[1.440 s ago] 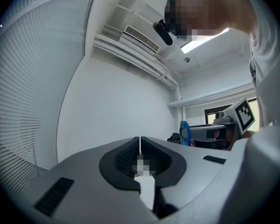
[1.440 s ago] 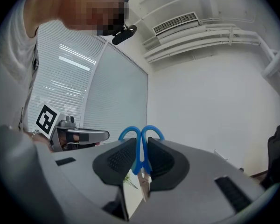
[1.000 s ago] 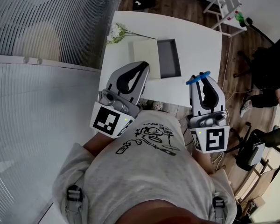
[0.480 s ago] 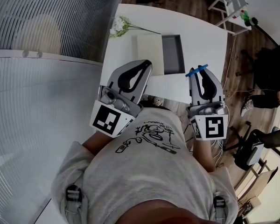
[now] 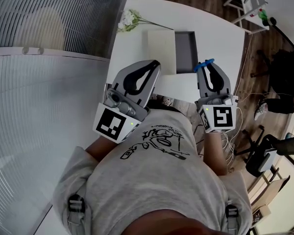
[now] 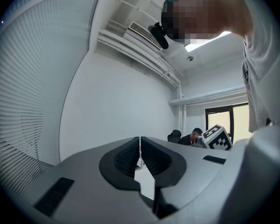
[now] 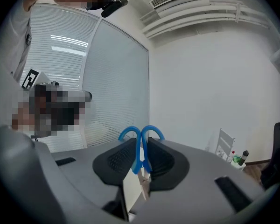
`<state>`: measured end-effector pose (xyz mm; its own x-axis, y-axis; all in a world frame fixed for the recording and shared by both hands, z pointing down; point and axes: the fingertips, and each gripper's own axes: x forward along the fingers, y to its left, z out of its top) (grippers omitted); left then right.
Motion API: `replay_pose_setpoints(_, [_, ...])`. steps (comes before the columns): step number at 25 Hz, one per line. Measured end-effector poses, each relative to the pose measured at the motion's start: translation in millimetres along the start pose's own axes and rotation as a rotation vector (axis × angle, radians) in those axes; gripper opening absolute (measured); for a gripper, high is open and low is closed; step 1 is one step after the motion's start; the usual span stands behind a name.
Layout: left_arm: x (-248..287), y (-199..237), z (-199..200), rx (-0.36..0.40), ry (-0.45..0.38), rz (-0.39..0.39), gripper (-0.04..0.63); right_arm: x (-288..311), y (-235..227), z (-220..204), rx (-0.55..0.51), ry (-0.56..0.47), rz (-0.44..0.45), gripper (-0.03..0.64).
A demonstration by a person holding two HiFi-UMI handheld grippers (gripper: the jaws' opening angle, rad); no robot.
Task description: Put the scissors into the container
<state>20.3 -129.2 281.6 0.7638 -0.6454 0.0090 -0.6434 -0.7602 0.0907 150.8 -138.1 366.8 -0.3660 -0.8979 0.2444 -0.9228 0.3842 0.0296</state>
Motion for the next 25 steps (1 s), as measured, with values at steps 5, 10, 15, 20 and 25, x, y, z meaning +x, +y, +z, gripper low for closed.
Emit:
replay_pose_setpoints(5, [-2.2, 4.7, -5.8, -0.011, 0.015, 0.003, 0.026, 18.9, -2.9, -23.6, 0.023, 0.054, 0.004, 0.084])
replay_pose_setpoints(10, [-4.5, 9.3, -10.1, -0.013, 0.023, 0.006, 0.026, 35.5, -3.3, -49.3, 0.033, 0.105, 0.013, 0.084])
replay_pose_setpoints(15, [-2.9, 10.4, -11.9, -0.016, 0.019, 0.006, 0.026, 50.3, -7.3, -76.6, 0.048, 0.163, 0.020, 0.084])
replay_pose_setpoints(20, [-1.3, 11.4, -17.1, -0.021, 0.026, 0.004, 0.026, 66.0, -15.3, -105.2, 0.047, 0.215, 0.012, 0.084])
replay_pose_setpoints(25, [-1.5, 11.3, -20.6, -0.024, 0.031, 0.002, 0.026, 78.7, -20.3, -130.1, 0.076, 0.259, 0.016, 0.084])
